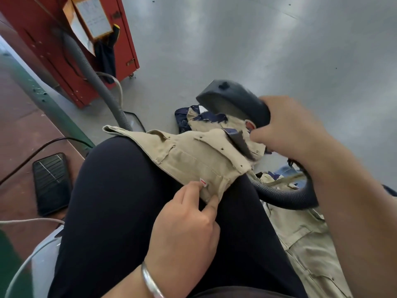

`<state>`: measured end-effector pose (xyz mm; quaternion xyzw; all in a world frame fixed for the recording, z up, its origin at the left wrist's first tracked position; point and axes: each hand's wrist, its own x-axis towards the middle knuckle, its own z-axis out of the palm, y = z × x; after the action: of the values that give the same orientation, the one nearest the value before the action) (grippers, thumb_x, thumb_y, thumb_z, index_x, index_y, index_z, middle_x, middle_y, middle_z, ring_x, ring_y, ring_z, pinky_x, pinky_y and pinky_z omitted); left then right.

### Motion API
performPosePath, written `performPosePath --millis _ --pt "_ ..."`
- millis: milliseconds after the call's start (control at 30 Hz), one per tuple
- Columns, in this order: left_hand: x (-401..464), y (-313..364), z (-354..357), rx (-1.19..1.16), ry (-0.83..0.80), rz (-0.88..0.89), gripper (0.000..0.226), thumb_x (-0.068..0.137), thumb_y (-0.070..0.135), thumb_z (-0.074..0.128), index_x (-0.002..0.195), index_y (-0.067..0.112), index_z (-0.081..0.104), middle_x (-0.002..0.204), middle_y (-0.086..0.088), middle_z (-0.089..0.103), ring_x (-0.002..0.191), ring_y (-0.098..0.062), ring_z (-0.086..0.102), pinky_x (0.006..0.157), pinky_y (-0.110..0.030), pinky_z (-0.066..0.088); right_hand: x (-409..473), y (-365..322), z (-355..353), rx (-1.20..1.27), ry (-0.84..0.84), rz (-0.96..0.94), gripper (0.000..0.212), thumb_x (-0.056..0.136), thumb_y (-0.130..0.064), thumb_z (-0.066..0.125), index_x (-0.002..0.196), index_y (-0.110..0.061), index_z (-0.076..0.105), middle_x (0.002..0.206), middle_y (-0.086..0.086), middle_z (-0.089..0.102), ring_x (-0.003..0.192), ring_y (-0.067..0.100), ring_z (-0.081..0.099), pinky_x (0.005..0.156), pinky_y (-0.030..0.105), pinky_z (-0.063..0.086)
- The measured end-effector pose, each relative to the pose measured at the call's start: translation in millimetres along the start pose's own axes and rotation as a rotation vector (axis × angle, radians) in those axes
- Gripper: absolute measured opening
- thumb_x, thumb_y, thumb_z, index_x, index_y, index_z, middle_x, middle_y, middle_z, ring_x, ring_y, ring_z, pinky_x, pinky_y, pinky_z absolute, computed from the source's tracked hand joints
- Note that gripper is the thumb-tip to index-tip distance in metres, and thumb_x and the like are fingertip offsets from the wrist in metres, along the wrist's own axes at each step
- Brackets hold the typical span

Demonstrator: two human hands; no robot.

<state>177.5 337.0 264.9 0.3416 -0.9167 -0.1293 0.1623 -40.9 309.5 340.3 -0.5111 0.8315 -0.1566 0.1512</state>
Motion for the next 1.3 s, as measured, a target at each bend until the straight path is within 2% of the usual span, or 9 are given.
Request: performPosePath --millis 167,300,367,467,600,733,867,1100,1300 --pt "11.6 -2.0 -3.7 -0.053 0.114 -0.015 0.005 0.070 0.017 0.071 0.071 0.012 0.070 0.088 -0.005 0.064 0.080 -0.022 0.061 0.063 -0.031 0.054 -17.0 8.2 -17.9 0.058 0.020 -0.045 0.017 0.075 -0.009 0.069 0.087 -0.019 0.061 0.070 0.012 0.064 0.067 0.035 0.067 0.061 0.043 0.055" --pt "31.5 3.8 2.4 0.003 0.127 -0.030 0.013 0.071 0.003 0.070 0.070 0.013 0.062 0.070 -0.003 0.057 0.063 -0.020 0.053 0.056 -0.033 0.050 -54.7 26.3 -26.1 -0.014 -0.057 -0.016 0.019 0.065 -0.033 0.069 0.079 -0.034 0.056 0.053 -0.003 0.061 0.044 0.012 0.057 0.047 0.038 0.047" --pt "44.5 9.3 4.2 0.025 0.164 0.000 0.016 0.073 -0.002 0.061 0.069 0.014 0.062 0.067 -0.004 0.058 0.060 -0.021 0.053 0.054 -0.032 0.048 -71.1 38.3 -29.1 -0.008 -0.063 0.030 0.030 0.055 -0.049 0.059 0.084 -0.041 0.055 0.061 -0.012 0.063 0.046 0.012 0.057 0.038 0.038 0.041" --pt "56.3 19.6 7.1 0.040 0.201 0.087 0.021 0.070 0.000 0.046 0.063 0.014 0.060 0.061 -0.004 0.056 0.056 -0.021 0.052 0.050 -0.030 0.042 -90.4 72.7 -35.4 0.006 -0.042 0.110 0.041 0.050 -0.053 0.059 0.091 -0.050 0.057 0.072 -0.015 0.068 0.049 0.009 0.062 0.039 0.036 0.048" --pt "37.8 31.9 18.2 0.051 0.184 0.238 0.022 0.072 0.000 0.050 0.064 0.016 0.063 0.061 0.000 0.055 0.056 -0.018 0.052 0.052 -0.028 0.044 -112.3 117.7 -40.0 -0.055 -0.008 0.117 0.054 0.053 -0.058 0.067 0.105 -0.061 0.053 0.092 -0.023 0.069 0.065 0.005 0.069 0.044 0.032 0.056" --pt "12.0 41.0 27.3 0.012 0.199 0.295 0.021 0.086 0.003 0.058 0.074 0.011 0.073 0.074 -0.004 0.066 0.069 -0.019 0.061 0.063 -0.028 0.048 -126.4 92.3 -31.9 -0.136 -0.155 0.167 0.045 0.053 -0.050 0.063 0.097 -0.054 0.054 0.073 -0.019 0.067 0.053 0.002 0.063 0.045 0.029 0.054" --pt "-1.9 31.1 18.6 0.057 0.212 0.253 0.037 0.097 0.005 0.040 0.087 0.008 0.076 0.086 -0.010 0.071 0.072 -0.022 0.064 0.058 -0.030 0.049 -129.3 55.8 -27.0 -0.227 -0.257 0.142 0.035 0.052 -0.041 0.060 0.085 -0.048 0.052 0.058 -0.018 0.061 0.042 0.006 0.056 0.048 0.028 0.053" --pt "-5.8 25.4 18.1 0.076 0.167 0.273 0.026 0.080 -0.001 0.051 0.076 0.009 0.075 0.072 -0.003 0.066 0.062 -0.017 0.060 0.050 -0.028 0.046 -109.9 13.7 -11.5 -0.255 -0.328 0.100 0.037 0.058 -0.040 0.055 0.082 -0.064 0.041 0.080 -0.050 0.048 0.051 0.006 0.051 0.047 0.029 0.035" --pt "-3.0 20.5 17.9 0.040 0.112 0.267 0.025 0.073 0.004 0.052 0.080 0.012 0.075 0.077 0.000 0.068 0.065 -0.016 0.061 0.049 -0.026 0.046 -72.6 5.5 1.1 -0.198 -0.245 -0.013 0.024 0.072 -0.024 0.070 0.079 -0.040 0.053 0.059 -0.011 0.057 0.057 0.007 0.054 0.050 0.031 0.039"
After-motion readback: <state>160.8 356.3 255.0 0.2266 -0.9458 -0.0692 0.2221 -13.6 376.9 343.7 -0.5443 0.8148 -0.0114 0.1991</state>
